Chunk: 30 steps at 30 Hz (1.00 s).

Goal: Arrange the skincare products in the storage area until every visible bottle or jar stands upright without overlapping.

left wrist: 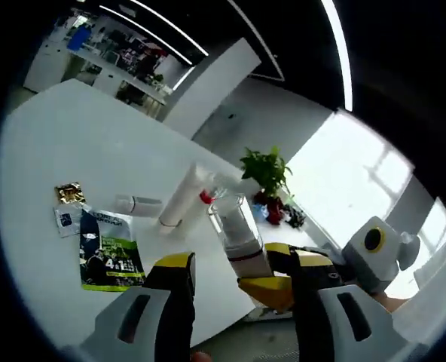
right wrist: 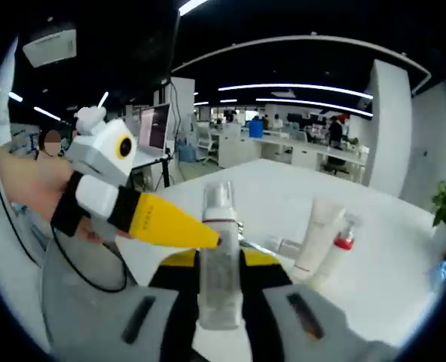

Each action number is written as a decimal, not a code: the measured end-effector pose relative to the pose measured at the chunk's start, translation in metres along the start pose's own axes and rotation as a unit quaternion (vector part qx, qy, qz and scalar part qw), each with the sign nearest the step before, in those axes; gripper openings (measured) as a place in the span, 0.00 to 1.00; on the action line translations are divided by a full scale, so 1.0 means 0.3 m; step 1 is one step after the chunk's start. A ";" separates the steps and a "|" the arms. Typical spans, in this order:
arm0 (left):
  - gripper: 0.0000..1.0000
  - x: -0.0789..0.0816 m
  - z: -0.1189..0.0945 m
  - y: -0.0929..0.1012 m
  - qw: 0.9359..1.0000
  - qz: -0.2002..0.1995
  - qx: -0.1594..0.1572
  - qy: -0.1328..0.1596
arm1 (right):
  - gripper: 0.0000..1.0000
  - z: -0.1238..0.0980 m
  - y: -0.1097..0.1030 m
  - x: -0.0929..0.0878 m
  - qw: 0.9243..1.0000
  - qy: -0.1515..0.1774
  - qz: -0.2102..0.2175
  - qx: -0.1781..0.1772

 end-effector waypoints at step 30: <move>0.18 0.143 -0.059 0.143 0.972 0.133 -0.188 -0.036 | 0.23 -0.081 -0.023 0.131 0.967 0.080 0.091 0.224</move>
Point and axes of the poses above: the point that each gripper's makers call its tool centre point, and the gripper's own axes: z roughly forward along the fingers, y roughly to its right, x roughly out of its top, the point moved 4 cm from there along -z, roughly backward along the fingers
